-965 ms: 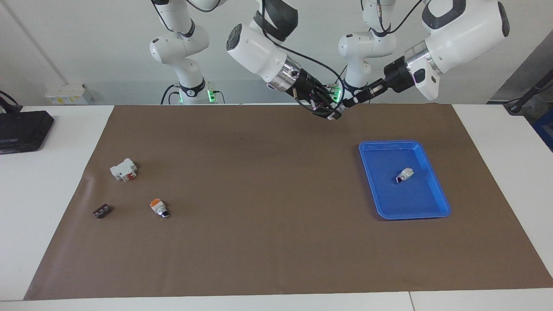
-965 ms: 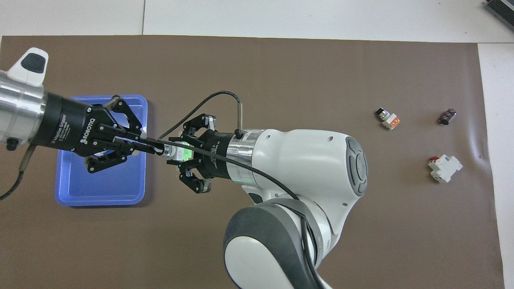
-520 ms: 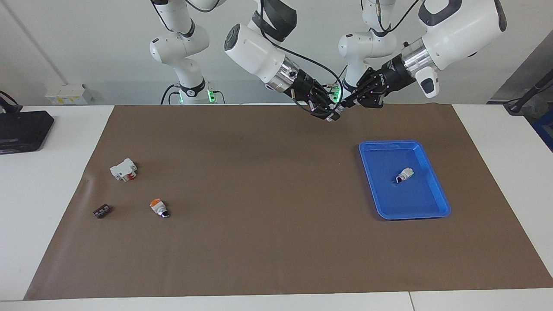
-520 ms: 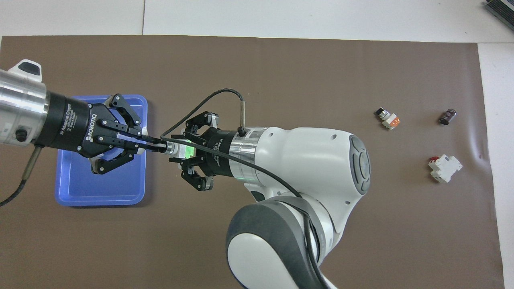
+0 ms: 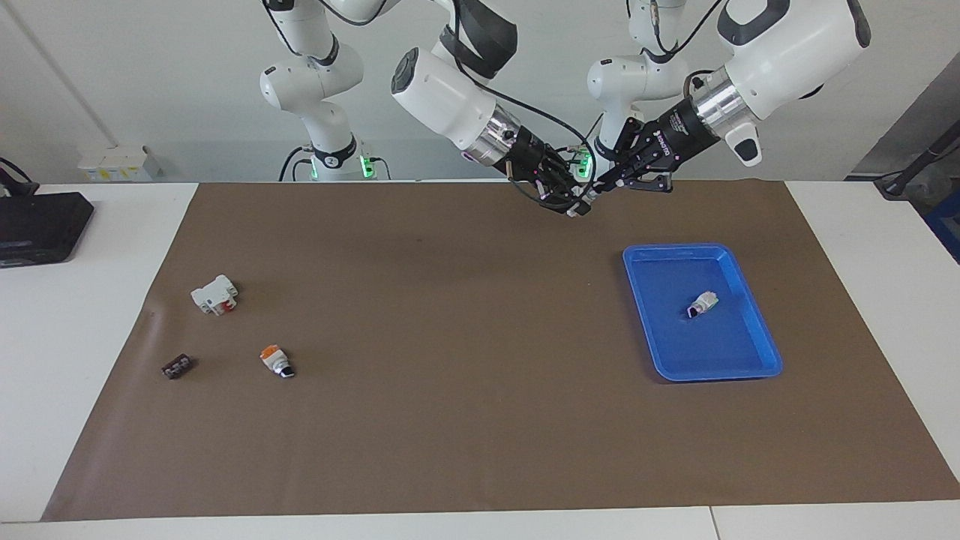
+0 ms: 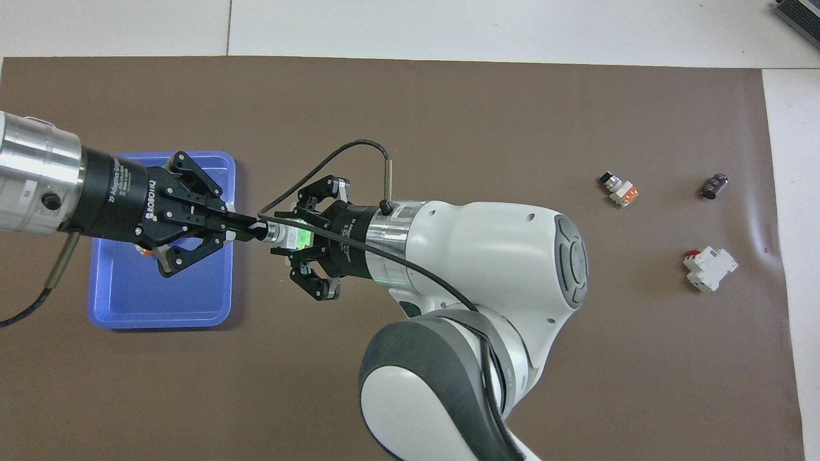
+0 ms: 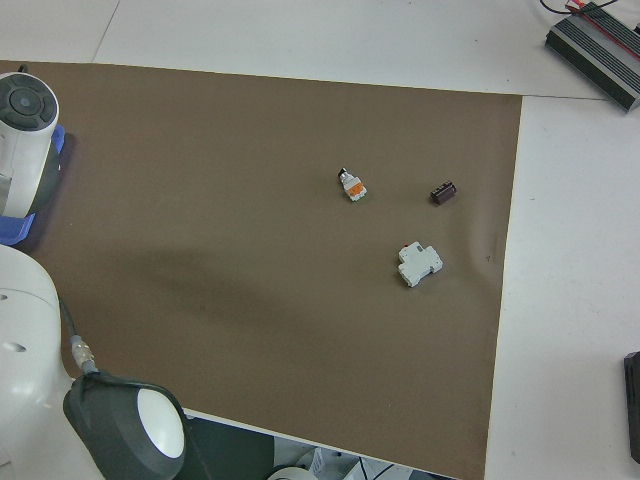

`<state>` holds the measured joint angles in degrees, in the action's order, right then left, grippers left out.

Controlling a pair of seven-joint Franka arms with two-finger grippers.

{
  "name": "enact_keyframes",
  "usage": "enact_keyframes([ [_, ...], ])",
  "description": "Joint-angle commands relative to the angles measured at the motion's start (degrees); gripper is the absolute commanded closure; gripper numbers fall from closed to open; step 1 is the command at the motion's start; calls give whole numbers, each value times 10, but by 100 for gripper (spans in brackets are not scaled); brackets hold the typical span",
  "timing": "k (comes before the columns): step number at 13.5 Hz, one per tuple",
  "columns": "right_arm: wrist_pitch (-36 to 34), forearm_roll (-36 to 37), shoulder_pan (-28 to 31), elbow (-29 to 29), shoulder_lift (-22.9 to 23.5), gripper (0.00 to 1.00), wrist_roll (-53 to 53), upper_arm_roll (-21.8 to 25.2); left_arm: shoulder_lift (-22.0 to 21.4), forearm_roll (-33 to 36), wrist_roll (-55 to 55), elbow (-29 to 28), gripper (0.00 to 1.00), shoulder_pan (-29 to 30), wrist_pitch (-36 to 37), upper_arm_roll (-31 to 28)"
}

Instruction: Turn and place switch with both arms

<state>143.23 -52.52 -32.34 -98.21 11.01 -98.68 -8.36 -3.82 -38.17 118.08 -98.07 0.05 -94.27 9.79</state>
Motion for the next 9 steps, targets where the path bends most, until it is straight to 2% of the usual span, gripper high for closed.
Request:
enact_keyframes([
  [1, -11, 7, -2, -1, -10, 100, 9, -6, -10, 28, 71, -28, 100, 3, -74, -8],
  [3, -11, 7, -2, -2, -10, 100, 9, -6, -15, 28, 108, -41, 100, 3, -92, -8],
  [9, -12, 7, -2, -1, -10, 100, 9, -6, -17, 43, 102, -47, 100, 2, -98, -7],
])
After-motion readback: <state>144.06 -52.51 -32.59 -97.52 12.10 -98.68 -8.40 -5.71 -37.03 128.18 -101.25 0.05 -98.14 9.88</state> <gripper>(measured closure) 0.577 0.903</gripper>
